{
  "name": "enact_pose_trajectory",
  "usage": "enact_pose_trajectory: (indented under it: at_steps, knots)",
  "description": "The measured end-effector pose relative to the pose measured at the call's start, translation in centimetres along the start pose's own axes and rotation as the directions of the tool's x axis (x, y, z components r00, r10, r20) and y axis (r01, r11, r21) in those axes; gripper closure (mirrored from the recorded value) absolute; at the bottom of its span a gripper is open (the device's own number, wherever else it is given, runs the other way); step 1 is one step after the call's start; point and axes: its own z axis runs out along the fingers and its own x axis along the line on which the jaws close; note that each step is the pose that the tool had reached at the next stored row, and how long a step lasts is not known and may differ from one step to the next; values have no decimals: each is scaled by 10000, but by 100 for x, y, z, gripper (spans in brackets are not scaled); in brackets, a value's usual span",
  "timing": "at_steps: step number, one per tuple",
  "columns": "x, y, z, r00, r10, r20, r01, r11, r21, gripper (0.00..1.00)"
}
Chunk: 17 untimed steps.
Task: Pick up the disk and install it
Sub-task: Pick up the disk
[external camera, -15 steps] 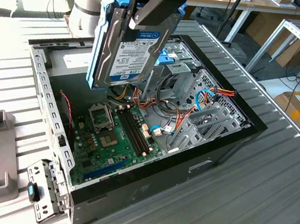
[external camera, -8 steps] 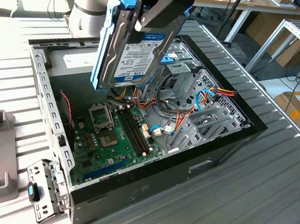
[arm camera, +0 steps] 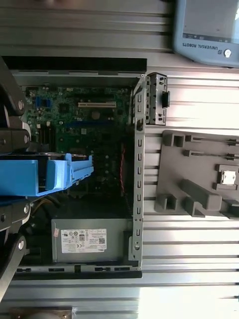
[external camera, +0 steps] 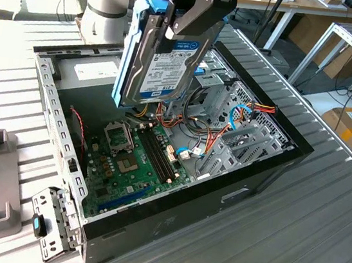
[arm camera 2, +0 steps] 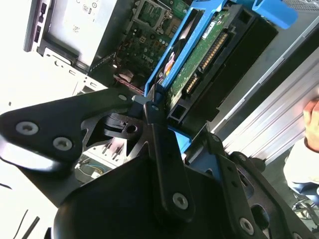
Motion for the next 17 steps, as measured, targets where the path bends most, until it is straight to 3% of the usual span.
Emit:
enact_pose_trajectory:
  at_steps: [5,17]
  knots:
    - [36,-65,-5,10000,0,0,0,10000,0,63]
    - [96,-156,-13,10000,-1,0,1,10000,0,63]
